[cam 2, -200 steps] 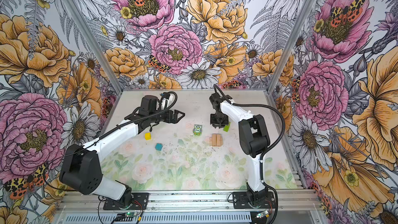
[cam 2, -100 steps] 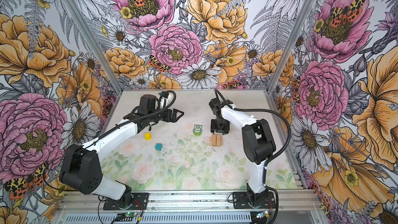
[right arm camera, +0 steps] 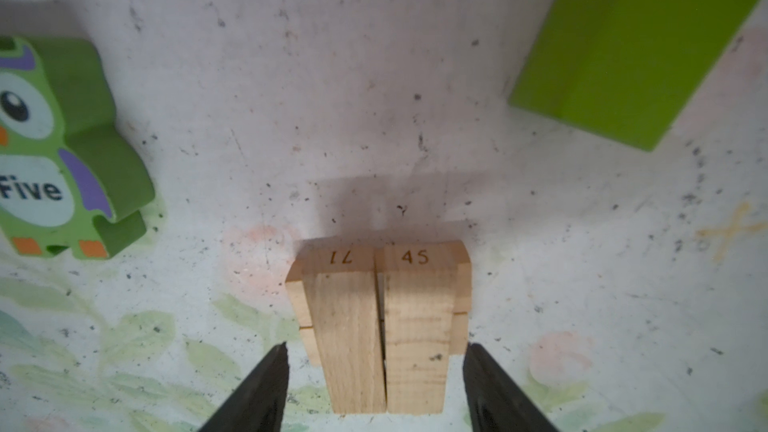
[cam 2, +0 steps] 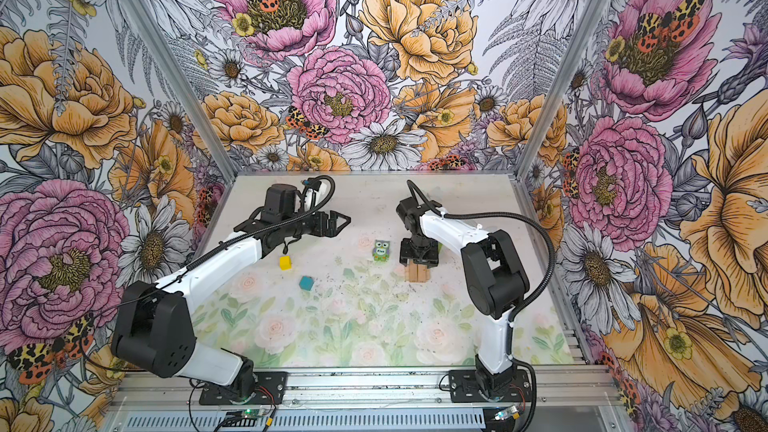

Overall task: Build the wood block tower
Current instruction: 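Open the right gripper and lower it around the bars marked 71 and 45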

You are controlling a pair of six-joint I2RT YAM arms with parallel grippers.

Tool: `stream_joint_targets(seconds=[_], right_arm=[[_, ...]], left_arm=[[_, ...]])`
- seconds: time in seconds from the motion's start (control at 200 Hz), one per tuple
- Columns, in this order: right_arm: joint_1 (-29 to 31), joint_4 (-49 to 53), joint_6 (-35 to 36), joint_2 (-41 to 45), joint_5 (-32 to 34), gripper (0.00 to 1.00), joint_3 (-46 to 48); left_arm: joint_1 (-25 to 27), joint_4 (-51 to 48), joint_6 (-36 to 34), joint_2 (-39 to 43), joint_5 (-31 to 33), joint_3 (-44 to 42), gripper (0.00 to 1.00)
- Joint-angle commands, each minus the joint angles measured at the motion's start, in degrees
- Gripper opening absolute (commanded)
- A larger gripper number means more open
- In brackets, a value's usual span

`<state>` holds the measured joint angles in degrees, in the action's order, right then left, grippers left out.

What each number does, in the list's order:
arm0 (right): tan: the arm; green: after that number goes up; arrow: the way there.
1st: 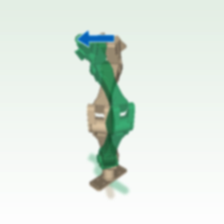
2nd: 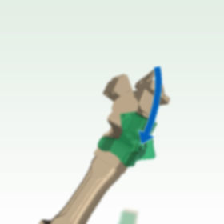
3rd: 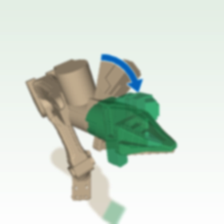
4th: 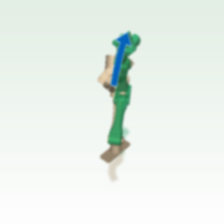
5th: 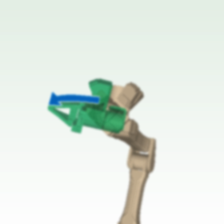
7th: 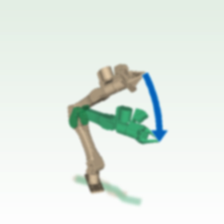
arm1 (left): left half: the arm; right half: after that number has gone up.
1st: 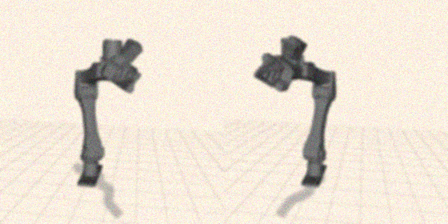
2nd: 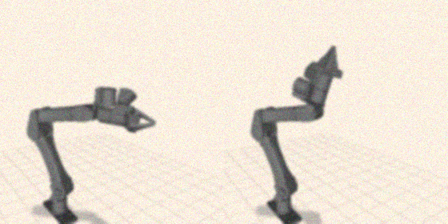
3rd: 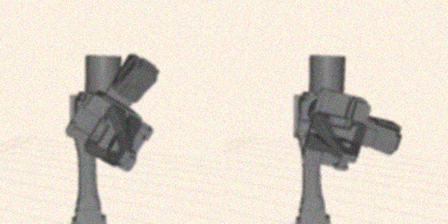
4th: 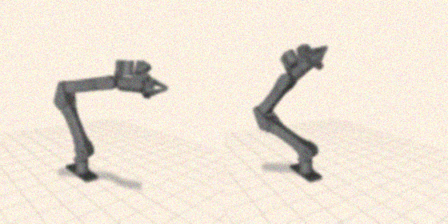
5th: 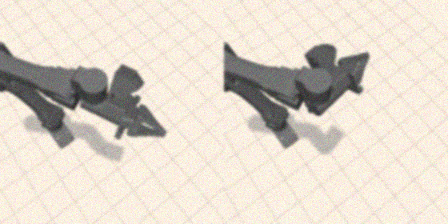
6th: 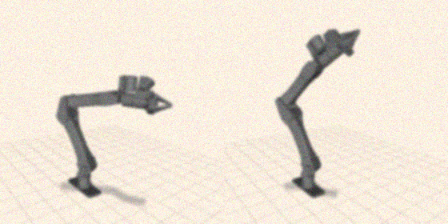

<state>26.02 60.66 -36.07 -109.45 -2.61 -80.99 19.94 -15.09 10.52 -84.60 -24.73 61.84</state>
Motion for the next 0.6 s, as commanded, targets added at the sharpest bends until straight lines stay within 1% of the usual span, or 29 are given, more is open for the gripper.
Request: stream_joint_targets(seconds=[0.0, 0.385, 0.595], right_arm=[[0.0, -1.49, -0.6, 0.48, 1.31, 0.69, 0.74], [-0.04, -2.04, 0.65, -1.09, 0.94, 0.67, 0.1], [-0.09, -2.05, 1.04, -2.07, 0.77, 0.64, -0.15]], left_arm=[[-0.4, 0.15, -0.6, 2.33, -1.2, -0.9, 0.99], [0.3, 0.63, -0.35, 4.13, -2.75, -2.43, 0.99], [0.53, 1.38, -0.07, 5.82, -5.05, -4.0, 0.99]])
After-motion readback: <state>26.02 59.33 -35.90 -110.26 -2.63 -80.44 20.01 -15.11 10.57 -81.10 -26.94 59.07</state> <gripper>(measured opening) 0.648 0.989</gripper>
